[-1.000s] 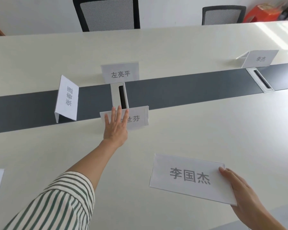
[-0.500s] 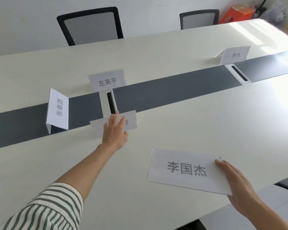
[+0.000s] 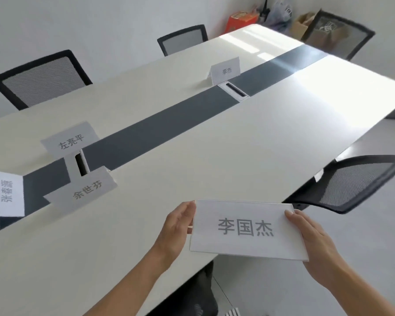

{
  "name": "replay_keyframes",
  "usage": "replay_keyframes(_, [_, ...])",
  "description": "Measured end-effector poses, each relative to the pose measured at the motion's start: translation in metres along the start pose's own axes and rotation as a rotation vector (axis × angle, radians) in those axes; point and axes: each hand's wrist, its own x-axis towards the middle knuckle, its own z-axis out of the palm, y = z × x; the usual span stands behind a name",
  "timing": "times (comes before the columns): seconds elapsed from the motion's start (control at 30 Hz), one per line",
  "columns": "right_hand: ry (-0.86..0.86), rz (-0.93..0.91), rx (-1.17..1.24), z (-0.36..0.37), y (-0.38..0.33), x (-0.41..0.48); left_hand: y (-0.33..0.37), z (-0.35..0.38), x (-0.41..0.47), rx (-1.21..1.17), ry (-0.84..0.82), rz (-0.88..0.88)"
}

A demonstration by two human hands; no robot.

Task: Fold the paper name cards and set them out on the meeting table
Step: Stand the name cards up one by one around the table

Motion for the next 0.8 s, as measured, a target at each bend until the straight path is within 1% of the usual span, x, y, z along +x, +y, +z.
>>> replay_keyframes(0.1, [0.086, 0.007, 0.034, -0.068, -0.004, -0.011, 0.003, 0.079, -0.014, -0.102, -0.116, -0.074])
replay_keyframes(0.23, [0.142, 0.004, 0.063, -0.155, -0.009, -0.026, 0.01, 0.172, -0.018, -0.141, -0.15, -0.135])
replay_keyframes(0.33, [0.157, 0.018, 0.102, -0.207, -0.018, -0.037, 0.021, 0.227, -0.013, -0.161, -0.183, -0.155])
replay_keyframes(0.5, [0.198, 0.064, 0.134, -0.274, -0.028, -0.018, 0.036, 0.29, 0.016, -0.158, -0.2, -0.198])
replay_keyframes(0.7, [0.104, 0.098, 0.107, -0.336, -0.058, 0.034, 0.049, 0.353, 0.087, -0.142, -0.197, -0.235])
replay_keyframes(0.8, [0.168, 0.097, 0.06, -0.363, -0.084, 0.068, 0.059, 0.389, 0.134, -0.155, -0.213, -0.267])
